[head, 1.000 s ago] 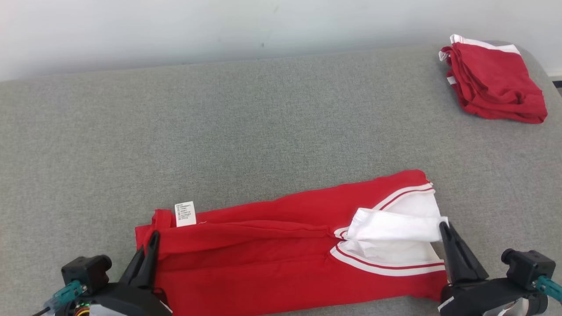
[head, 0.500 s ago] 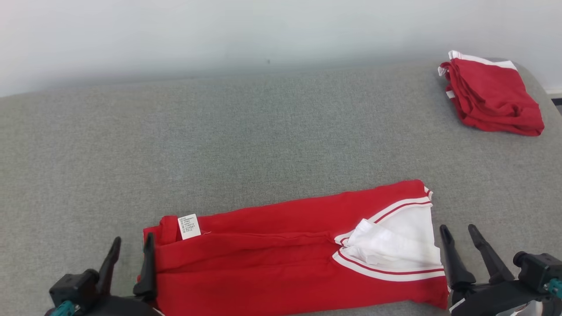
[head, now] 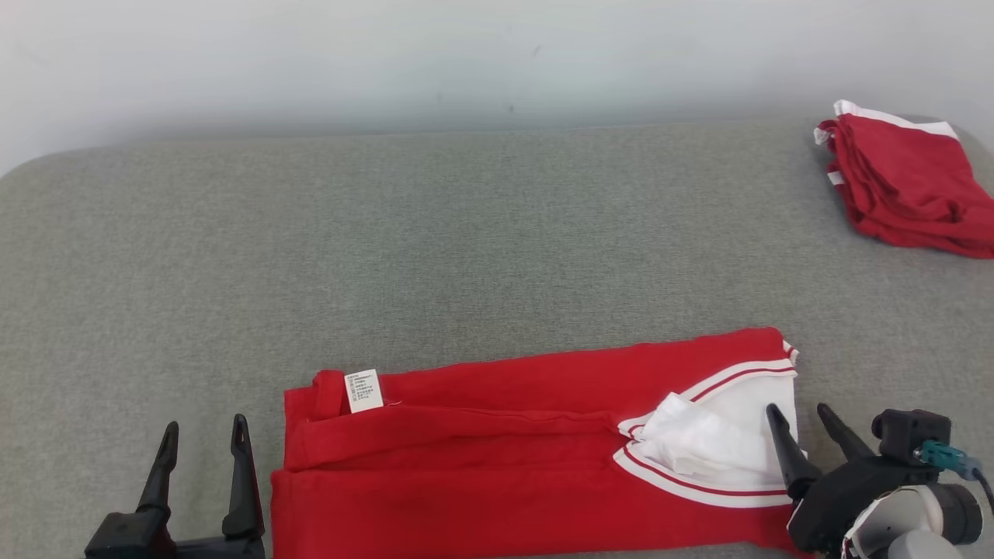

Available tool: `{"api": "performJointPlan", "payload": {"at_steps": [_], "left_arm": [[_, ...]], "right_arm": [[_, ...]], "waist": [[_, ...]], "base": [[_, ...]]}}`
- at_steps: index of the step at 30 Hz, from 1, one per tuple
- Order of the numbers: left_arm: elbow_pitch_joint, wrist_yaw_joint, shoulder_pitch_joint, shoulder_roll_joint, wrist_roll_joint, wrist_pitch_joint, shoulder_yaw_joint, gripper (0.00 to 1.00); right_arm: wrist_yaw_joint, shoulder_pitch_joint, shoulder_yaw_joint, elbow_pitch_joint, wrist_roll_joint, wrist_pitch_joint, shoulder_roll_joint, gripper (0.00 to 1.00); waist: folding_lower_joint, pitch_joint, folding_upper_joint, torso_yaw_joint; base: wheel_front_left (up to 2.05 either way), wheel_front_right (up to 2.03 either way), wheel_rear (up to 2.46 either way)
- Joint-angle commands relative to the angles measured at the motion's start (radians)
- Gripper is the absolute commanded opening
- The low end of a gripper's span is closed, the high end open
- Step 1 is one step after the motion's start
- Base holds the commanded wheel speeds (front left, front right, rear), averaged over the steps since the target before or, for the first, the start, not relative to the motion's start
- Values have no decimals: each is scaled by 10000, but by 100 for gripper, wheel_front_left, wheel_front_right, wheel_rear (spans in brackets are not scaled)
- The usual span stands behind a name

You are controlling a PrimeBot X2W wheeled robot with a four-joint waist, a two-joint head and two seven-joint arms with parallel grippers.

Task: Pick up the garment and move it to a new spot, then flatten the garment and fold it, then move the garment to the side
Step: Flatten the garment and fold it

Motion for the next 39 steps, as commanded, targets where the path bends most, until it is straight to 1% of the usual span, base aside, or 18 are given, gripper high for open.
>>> {"api": "performJointPlan", "payload": {"at_steps": [1, 6, 9, 10, 11, 12, 16, 19, 26, 30, 34, 39], "left_arm": [[-49, -102, 179, -129, 255, -28, 125, 100], [-27, -265, 345, -427, 701, -29, 512, 100], [-14, -330, 443, -497, 896, -29, 674, 100], [18, -339, 516, -550, 1027, -29, 709, 100], [1, -375, 564, -576, 1144, -29, 776, 100], [-19, -415, 609, -611, 1235, -29, 849, 100], [-1, -528, 801, -743, 1457, -30, 1095, 100], [-82, -606, 871, -843, 1628, -30, 1253, 100], [-59, -808, 1030, -1033, 1909, -30, 1526, 100], [-49, -948, 1052, -1170, 1974, -30, 1640, 100], [-25, -1035, 1128, -1286, 2062, -30, 1808, 100], [17, -1162, 1218, -1414, 2137, -30, 2002, 100]], "right_arm": [[5, -157, 103, 440, -34, 42, 29, 100], [5, -337, 512, 1366, 160, 274, 129, 100], [5, -360, 756, 1624, 282, 434, 177, 100], [14, -369, 901, 1698, 348, 488, 188, 44], [14, -382, 1034, 1750, 418, 508, 192, 25], [16, -399, 1164, 1778, 499, 547, 173, 0], [14, -522, 1416, 1905, 807, 533, -38, 0], [-9, -655, 1396, 2015, 933, 362, -234, 0], [-11, -998, 674, 2500, 1076, 36, -1109, 0], [-11, -1099, 284, 2706, 849, -57, -1721, 0], [-11, -1155, 269, 2343, 708, -69, -1933, 0], [-11, -928, 568, 1086, 447, 234, -1756, 0]], "waist": [[0, 22, -1, 237], [0, 16, -1, 415], [0, -5, -1, 435], [0, -30, -1, 439], [0, -61, -1, 438], [0, -81, -1, 435], [0, -235, -1, 410], [0, -377, -1, 402], [0, -749, -1, 285], [0, -870, -1, 161], [0, -938, -1, -26], [0, -998, -1, -265]], "base": [[0, 0, 0], [0, 0, 0], [0, 0, 0], [0, 0, 0], [0, 0, 0], [0, 0, 0], [0, 0, 0], [0, 0, 0], [0, 0, 0], [0, 0, 0], [0, 0, 0], [0, 0, 0]]}}
